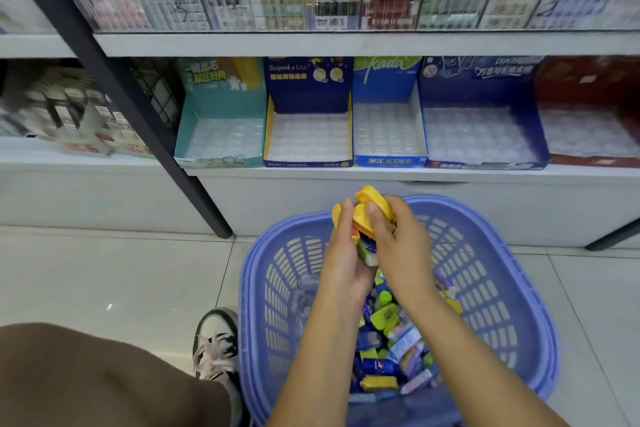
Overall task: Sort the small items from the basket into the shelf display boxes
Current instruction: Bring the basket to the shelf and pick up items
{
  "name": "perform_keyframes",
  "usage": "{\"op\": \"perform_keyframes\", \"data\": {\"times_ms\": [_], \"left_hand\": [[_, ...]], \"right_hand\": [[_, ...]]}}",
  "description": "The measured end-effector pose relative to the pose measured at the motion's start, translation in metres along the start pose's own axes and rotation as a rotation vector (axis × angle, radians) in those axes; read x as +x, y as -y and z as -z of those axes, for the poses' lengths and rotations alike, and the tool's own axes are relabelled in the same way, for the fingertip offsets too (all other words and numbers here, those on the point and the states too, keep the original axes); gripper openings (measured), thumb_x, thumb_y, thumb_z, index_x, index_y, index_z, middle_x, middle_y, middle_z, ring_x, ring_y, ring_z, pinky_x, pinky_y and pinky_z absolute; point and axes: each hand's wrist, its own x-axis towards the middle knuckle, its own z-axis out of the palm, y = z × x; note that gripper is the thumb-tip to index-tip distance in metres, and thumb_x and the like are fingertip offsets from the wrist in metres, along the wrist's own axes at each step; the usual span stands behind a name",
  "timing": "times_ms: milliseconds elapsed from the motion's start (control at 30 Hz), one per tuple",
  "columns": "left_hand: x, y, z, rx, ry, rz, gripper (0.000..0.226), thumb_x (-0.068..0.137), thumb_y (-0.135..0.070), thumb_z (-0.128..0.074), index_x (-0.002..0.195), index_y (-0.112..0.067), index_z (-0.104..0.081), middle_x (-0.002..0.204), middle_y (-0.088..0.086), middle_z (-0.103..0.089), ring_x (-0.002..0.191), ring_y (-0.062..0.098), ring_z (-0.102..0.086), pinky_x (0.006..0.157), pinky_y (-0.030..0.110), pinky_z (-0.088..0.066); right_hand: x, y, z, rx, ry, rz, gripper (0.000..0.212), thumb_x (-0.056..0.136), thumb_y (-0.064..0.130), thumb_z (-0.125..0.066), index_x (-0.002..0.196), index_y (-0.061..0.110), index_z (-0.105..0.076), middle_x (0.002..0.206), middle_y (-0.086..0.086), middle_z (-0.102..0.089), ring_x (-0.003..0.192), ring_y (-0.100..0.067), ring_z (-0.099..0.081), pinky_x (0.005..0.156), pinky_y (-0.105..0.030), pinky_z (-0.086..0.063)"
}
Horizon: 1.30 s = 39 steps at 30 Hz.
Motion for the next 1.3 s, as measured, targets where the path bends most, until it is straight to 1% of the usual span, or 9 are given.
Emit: {"op": "perform_keyframes", "data": {"times_ms": [67,233,367,467,700,867,967,1100,1300], "left_hand": [[0.004,-0.012,0.002,0.008,0.003,0.002,0.039,0.091,-0.043,-0.053,0.105,-0.009,-0.066,0.096,0.013,-0.071,0.090,0.025,-0.069,0.080,0.038,-0.056],[0.016,-0.049,0.009,-0.055,0.011,0.054,0.042,0.096,-0.043,-0.044,0.079,-0.013,-0.068,0.078,0.010,-0.072,0.072,0.020,-0.070,0.072,0.033,-0.054],[0.014,-0.082,0.006,0.041,0.058,-0.008,0.050,0.088,-0.048,-0.051,0.114,-0.008,-0.064,0.111,0.016,-0.068,0.101,0.024,-0.066,0.090,0.038,-0.049],[0.013,-0.111,0.011,0.169,0.026,-0.154,0.060,0.080,-0.040,-0.060,0.128,-0.004,-0.054,0.117,0.019,-0.063,0.106,0.028,-0.061,0.090,0.041,-0.047],[0.018,-0.168,0.033,0.089,-0.122,-0.394,0.007,0.091,-0.017,-0.056,0.085,-0.014,-0.058,0.072,0.004,-0.064,0.060,0.012,-0.063,0.052,0.026,-0.053],[0.019,-0.191,0.049,-0.094,-0.121,-0.412,0.005,0.092,-0.016,-0.058,0.089,-0.012,-0.058,0.075,0.007,-0.068,0.065,0.015,-0.068,0.057,0.029,-0.056],[0.020,-0.199,0.052,-0.153,-0.179,-0.417,0.007,0.090,-0.018,-0.062,0.091,-0.011,-0.061,0.064,0.000,-0.068,0.059,0.011,-0.068,0.054,0.029,-0.056],[0.020,-0.204,0.054,-0.200,-0.212,-0.421,0.008,0.088,-0.018,-0.063,0.093,-0.011,-0.063,0.072,0.003,-0.066,0.056,0.011,-0.067,0.053,0.029,-0.055],[0.023,-0.199,0.062,-0.191,-0.222,-0.422,0.012,0.090,-0.019,-0.061,0.100,-0.013,-0.062,0.086,0.004,-0.062,0.064,0.012,-0.068,0.058,0.031,-0.056]], "right_hand": [[0.010,0.004,0.000,-0.070,0.052,0.026,0.016,0.094,0.036,-0.051,0.101,0.026,-0.061,0.081,0.008,-0.063,0.076,-0.012,-0.057,0.060,-0.019,-0.039],[0.034,0.028,-0.012,-0.285,0.062,0.139,0.024,0.093,0.032,-0.053,0.108,0.018,-0.064,0.105,-0.003,-0.049,0.100,-0.019,-0.039,0.083,-0.033,-0.036],[0.044,0.061,-0.037,-0.446,0.040,0.265,0.024,0.096,0.029,-0.046,0.110,0.013,-0.055,0.108,-0.007,-0.055,0.100,-0.026,-0.045,0.084,-0.039,-0.036],[0.053,0.083,-0.055,-0.327,0.109,0.282,0.020,0.096,0.026,-0.047,0.110,0.011,-0.049,0.109,-0.008,-0.056,0.098,-0.026,-0.053,0.081,-0.038,-0.041],[0.074,0.123,-0.108,-0.261,0.210,0.437,0.041,0.096,0.021,-0.045,0.136,0.028,-0.036,0.119,-0.005,-0.053,0.093,-0.025,-0.056,0.073,-0.034,-0.041],[0.096,0.129,-0.137,-0.024,0.204,0.350,0.031,0.091,0.021,-0.055,0.120,0.027,-0.046,0.092,0.005,-0.059,0.074,-0.012,-0.060,0.063,-0.026,-0.044],[0.128,0.126,-0.147,0.048,0.150,0.261,0.027,0.089,0.018,-0.059,0.114,0.020,-0.051,0.085,0.004,-0.062,0.074,-0.018,-0.065,0.068,-0.035,-0.052],[0.179,0.120,-0.162,-0.191,0.167,0.355,0.026,0.087,0.009,-0.060,0.112,0.006,-0.054,0.099,-0.015,-0.066,0.088,-0.033,-0.062,0.076,-0.041,-0.050],[0.212,0.109,-0.177,-0.455,0.304,0.545,0.021,0.084,0.004,-0.062,0.104,0.003,-0.059,0.098,-0.016,-0.065,0.090,-0.032,-0.060,0.070,-0.029,-0.040]]}}
